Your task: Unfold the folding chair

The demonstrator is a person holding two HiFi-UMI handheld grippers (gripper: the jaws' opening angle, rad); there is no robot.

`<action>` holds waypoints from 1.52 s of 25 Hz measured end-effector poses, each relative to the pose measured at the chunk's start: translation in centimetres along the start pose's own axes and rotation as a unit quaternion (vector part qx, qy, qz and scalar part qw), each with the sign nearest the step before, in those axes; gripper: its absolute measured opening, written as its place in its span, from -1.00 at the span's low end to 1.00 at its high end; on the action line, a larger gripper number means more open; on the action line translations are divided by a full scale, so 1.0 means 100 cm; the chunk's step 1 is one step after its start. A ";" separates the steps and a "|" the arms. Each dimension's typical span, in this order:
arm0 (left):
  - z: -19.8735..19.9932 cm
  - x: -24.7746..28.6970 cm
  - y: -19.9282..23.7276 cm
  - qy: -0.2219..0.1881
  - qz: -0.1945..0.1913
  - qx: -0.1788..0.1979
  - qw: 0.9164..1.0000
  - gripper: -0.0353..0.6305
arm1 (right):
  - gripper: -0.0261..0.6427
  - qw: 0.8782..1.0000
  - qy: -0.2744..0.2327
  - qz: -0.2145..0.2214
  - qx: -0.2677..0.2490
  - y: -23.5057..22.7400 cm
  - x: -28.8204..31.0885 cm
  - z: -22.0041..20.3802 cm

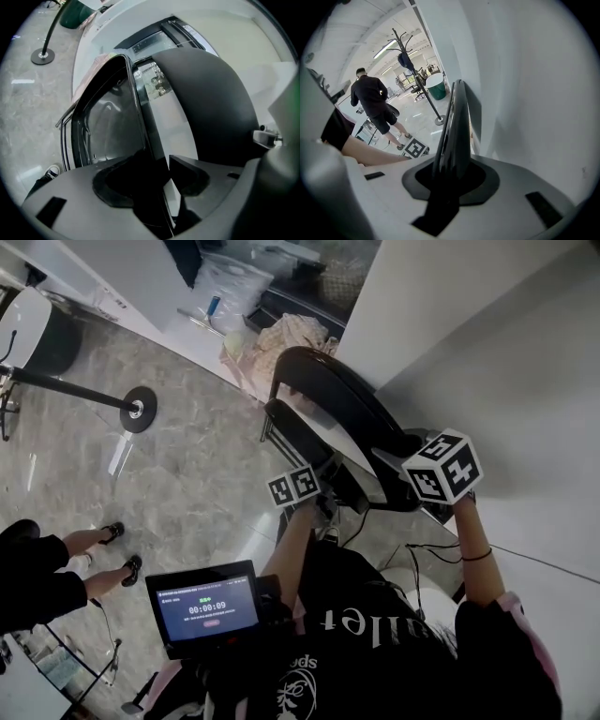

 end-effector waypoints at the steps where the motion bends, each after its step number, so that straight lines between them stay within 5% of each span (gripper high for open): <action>1: -0.001 -0.001 0.000 -0.009 0.000 -0.007 1.000 -0.20 | -0.65 1.000 0.000 0.001 0.003 0.000 0.000 0.000; 7: -0.006 -0.012 0.001 -0.032 -0.006 -0.030 0.999 -0.29 | -0.65 0.999 0.005 0.010 0.031 0.007 0.000 -0.002; 11: -0.011 -0.028 0.006 -0.060 -0.045 -0.054 0.996 -0.33 | -0.65 1.000 -0.001 0.008 0.030 0.022 0.001 -0.006; 18: -0.023 -0.055 0.006 -0.127 -0.098 -0.100 0.982 -0.74 | -0.65 1.000 -0.003 0.009 0.030 0.042 0.003 -0.014; 29: -0.037 -0.085 0.018 -0.136 -0.090 -0.115 0.980 -0.74 | -0.65 1.000 -0.017 -0.002 0.025 0.068 0.005 -0.028; 38: -0.053 -0.132 0.035 -0.144 -0.031 -0.136 0.980 -0.68 | -0.69 0.999 -0.028 -0.029 -0.031 0.130 0.019 -0.045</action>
Point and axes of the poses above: the fingertips, and each gripper's own axes: x forward along the fingers, y to its left, z out of its top, the point moved 7 cm from there along -x, backward along the fingers, and after that the axes turned 15 degrees about x, right-handed, at the moved point
